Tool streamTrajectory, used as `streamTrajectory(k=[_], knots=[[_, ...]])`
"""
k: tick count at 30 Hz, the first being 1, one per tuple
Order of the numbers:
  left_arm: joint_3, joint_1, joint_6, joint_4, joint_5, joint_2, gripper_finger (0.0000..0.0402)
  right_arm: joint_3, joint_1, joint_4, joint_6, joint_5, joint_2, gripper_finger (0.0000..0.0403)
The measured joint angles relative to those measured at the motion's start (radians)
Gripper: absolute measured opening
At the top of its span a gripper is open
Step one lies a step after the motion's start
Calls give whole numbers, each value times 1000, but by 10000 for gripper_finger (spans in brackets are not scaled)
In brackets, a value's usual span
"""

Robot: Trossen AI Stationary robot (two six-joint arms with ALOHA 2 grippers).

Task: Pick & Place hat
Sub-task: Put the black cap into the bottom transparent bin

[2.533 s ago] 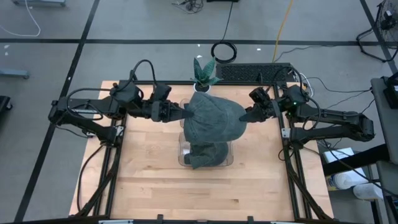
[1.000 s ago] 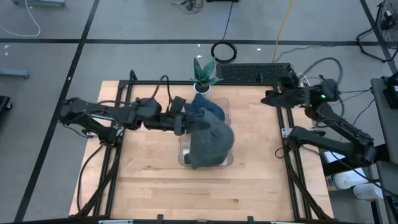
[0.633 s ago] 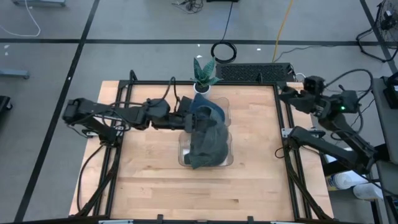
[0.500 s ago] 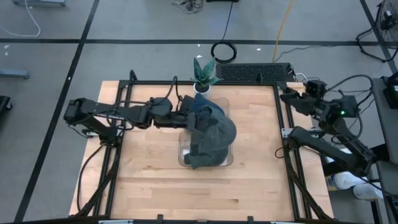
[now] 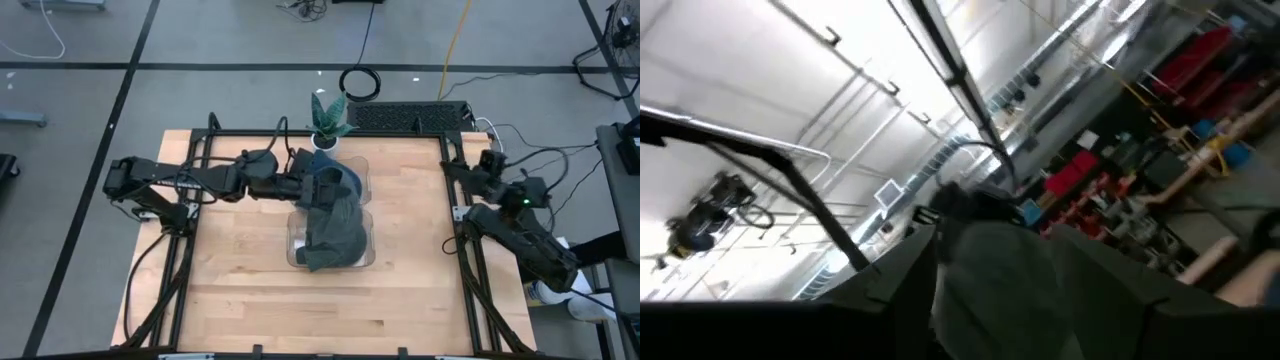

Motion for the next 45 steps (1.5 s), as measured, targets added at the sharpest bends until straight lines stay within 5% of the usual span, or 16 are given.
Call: streamTrajectory(k=[10, 18, 25, 37, 45], knots=[[0, 13, -10, -4, 48, 0, 27, -169, -1, 35, -209, -25, 1, 187], [0, 15, -10, -29, 49, 0, 27, -307, -2, -37, -382, 217, -1, 187], [0, 15, 19, -101, 56, -1, 27, -330, -2, -296, -578, 494, 5, 187], [0, 15, 57, -201, 48, -1, 27, -330, -3, -300, -992, 528, 206, 187], [0, 15, 62, -228, 32, -1, 27, -331, -3, -303, -1019, 529, 399, 187]])
